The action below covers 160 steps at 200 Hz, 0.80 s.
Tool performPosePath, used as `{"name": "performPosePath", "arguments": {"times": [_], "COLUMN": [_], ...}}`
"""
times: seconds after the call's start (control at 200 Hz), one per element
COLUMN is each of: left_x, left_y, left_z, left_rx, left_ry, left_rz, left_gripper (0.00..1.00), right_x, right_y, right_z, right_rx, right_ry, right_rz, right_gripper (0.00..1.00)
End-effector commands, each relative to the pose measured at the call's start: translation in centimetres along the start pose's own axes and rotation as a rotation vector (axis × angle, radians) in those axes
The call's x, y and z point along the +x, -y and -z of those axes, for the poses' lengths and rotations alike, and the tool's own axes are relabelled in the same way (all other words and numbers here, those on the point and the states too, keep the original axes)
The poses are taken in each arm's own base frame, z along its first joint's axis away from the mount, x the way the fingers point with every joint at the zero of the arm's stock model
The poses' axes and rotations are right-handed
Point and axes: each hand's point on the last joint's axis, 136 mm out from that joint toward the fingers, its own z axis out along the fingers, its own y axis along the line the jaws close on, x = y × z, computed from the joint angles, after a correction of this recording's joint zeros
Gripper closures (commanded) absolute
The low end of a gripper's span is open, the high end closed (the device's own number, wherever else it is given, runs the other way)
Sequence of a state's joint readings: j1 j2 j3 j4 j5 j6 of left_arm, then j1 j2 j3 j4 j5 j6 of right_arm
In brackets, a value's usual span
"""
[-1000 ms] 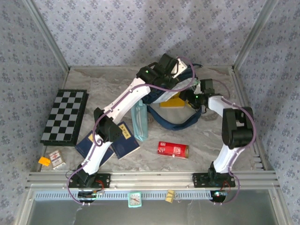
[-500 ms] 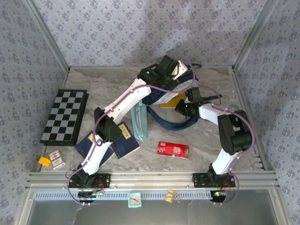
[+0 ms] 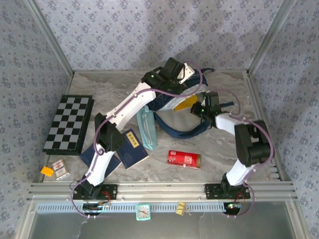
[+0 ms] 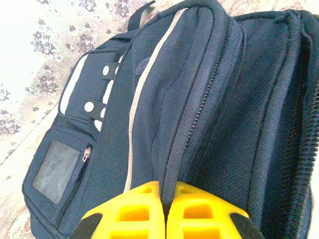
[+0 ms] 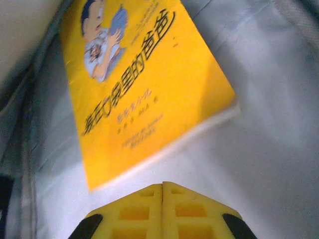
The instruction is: Pack books, pencil case, and school supplies into a backpack
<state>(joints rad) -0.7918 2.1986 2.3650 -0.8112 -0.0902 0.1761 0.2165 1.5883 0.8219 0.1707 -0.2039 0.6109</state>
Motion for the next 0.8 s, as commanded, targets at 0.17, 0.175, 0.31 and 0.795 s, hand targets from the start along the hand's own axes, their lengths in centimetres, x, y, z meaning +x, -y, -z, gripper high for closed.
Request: {"name": "performPosePath", "arguments": {"times": [0.17, 0.175, 0.31, 0.795], "left_x": [-1.5, -1.4, -0.1, 15.7], "left_y": [0.4, 0.4, 1.4, -3.1], "left_z": [2.6, 2.6, 3.1, 12.8], "left_rx": [0.062, 0.064, 0.115, 0.036], "left_ry": [0.093, 0.092, 0.050, 0.028], "left_rz": [0.123, 0.125, 0.216, 0.866], "left_gripper": [1.00, 0.99, 0.81, 0.35], "right_x": [-0.4, -0.4, 0.2, 7.1], "right_y": [0.7, 0.8, 1.1, -7.6], "right_z": [12.0, 12.2, 16.4, 14.5], "right_rx": [0.182, 0.185, 0.246, -0.002], "right_ry": [0.031, 0.034, 0.026, -0.268], "right_rz": [0.079, 0.080, 0.100, 0.183], "right_gripper": [0.85, 0.85, 0.78, 0.54]}}
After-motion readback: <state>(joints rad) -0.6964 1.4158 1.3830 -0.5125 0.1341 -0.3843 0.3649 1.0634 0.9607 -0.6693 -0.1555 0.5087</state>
